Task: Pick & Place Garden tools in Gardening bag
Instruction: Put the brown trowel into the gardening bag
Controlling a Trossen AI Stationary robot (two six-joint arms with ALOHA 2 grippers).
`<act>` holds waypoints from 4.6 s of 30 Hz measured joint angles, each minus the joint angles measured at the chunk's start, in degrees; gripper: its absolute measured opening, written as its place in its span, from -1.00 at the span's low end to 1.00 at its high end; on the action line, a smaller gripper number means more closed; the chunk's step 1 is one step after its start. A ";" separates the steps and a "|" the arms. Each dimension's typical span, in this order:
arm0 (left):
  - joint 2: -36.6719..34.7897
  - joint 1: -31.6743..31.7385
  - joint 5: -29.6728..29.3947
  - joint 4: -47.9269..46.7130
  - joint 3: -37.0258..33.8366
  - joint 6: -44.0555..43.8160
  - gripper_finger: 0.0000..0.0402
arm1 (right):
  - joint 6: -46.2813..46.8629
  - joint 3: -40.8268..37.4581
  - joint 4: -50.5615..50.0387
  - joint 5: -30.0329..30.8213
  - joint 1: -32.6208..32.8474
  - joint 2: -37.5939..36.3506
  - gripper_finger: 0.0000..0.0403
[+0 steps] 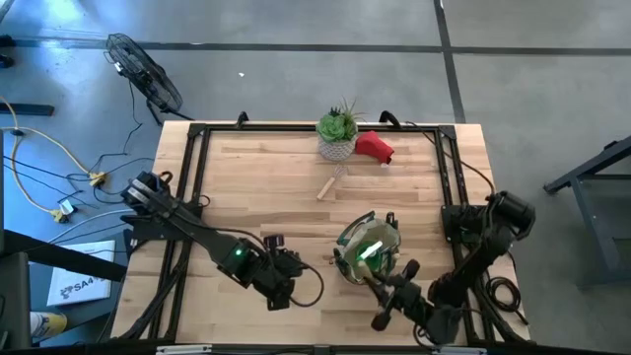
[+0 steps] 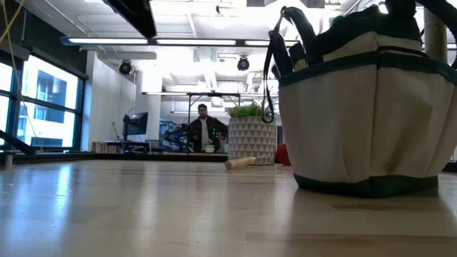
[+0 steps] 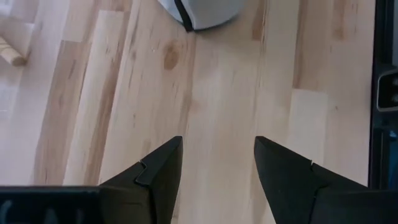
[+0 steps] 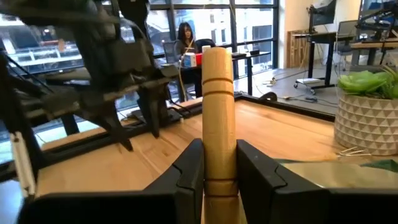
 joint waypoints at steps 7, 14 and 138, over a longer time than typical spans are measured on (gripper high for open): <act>0.00 1.38 2.53 2.52 0.00 -0.66 -0.03 | 9.05 -6.20 -0.39 -0.06 -0.63 -0.40 -0.71; 0.00 1.19 3.99 3.60 0.00 -1.75 -0.03 | 7.55 -6.29 -1.26 -0.06 -1.69 -0.40 -0.71; 0.04 1.21 3.63 3.43 -0.02 -1.73 -0.03 | -2.20 -5.22 2.43 -7.13 -4.38 0.36 -0.71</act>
